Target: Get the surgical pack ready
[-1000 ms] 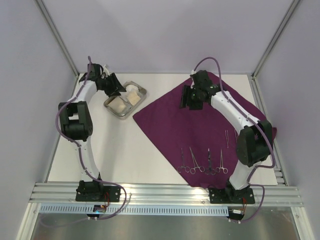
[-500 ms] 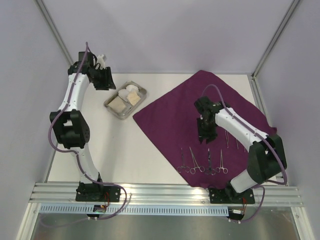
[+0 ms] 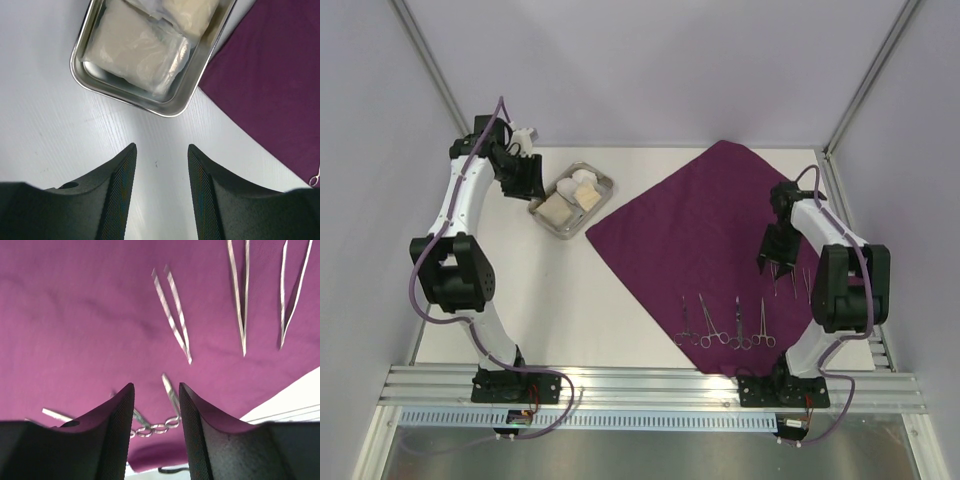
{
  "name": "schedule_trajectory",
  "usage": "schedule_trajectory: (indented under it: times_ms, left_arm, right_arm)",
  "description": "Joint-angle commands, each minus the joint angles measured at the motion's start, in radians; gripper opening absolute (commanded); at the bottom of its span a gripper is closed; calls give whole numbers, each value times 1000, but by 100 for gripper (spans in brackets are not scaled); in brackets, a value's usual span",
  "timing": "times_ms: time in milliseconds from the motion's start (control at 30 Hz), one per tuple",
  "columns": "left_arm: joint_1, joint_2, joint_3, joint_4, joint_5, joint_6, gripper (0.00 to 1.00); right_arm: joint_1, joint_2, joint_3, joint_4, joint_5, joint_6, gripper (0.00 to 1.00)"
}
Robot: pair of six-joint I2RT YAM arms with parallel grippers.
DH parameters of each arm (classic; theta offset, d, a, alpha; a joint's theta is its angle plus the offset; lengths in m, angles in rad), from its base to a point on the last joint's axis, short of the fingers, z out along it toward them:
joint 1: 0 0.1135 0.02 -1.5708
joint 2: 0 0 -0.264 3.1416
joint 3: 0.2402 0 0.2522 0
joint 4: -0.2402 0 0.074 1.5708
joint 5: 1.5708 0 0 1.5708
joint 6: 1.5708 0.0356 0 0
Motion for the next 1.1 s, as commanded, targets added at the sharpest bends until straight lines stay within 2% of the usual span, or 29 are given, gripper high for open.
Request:
schedule_trajectory:
  times_ms: [0,433,633,733,933,1067]
  left_arm:
    - [-4,-79,-36,-20,9,47,54]
    - [-5,-67,-38,-28,34,42,54]
    - [-4,-65,-32,-31,34,47,54]
    - [-4,-62,-31,-32,35,45,54]
    - [-5,-54,-23,-37,51,45,54]
    - [-4,-50,-18,-39,51,47,54]
  right_arm:
    - [-38,63,58,44,39,-51,44]
    - [-107,232,141,93,35,-166,38]
    - [-110,232,95,113,21,-189,33]
    - [-110,227,88,126,16,-189,27]
    - [-110,227,88,130,-36,-186,30]
    - [-110,218,75,144,-45,-179,23]
